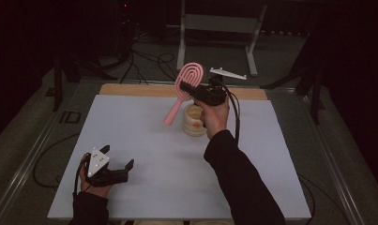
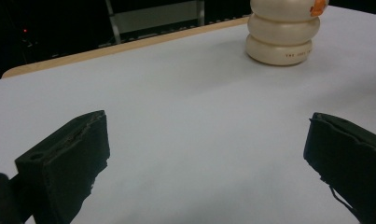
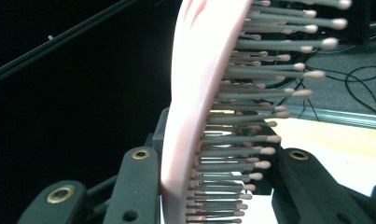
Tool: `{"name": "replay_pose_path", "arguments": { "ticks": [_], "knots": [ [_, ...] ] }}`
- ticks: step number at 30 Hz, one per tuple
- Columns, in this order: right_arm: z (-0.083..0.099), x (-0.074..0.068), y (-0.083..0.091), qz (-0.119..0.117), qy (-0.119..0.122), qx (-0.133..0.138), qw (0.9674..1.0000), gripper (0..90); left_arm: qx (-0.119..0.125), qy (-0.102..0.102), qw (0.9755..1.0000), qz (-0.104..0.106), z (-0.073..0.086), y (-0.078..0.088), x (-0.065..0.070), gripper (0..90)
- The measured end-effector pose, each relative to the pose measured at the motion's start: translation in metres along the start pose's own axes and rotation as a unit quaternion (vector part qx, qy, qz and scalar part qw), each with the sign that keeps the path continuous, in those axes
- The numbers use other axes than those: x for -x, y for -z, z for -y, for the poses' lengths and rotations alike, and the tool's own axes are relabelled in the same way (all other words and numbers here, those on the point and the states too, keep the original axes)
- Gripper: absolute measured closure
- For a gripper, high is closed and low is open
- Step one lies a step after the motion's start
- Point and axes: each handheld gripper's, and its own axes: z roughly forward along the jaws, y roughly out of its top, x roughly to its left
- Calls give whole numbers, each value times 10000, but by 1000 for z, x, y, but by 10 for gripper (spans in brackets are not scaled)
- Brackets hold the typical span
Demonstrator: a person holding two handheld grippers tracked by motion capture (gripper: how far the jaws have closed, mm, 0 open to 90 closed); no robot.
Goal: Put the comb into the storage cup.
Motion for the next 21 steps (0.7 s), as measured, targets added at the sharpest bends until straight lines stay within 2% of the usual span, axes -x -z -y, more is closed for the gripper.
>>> {"name": "replay_pose_path", "arguments": {
  "ticks": [5,21],
  "knots": [
    [-2,4,1,78,-112,80,9999,639,-3,-9,10000,-5,0,0,0,11],
    [-11,8,3,299,-52,166,9994,639,-7,-16,10000,1,0,-1,0,12]
  ]
}}
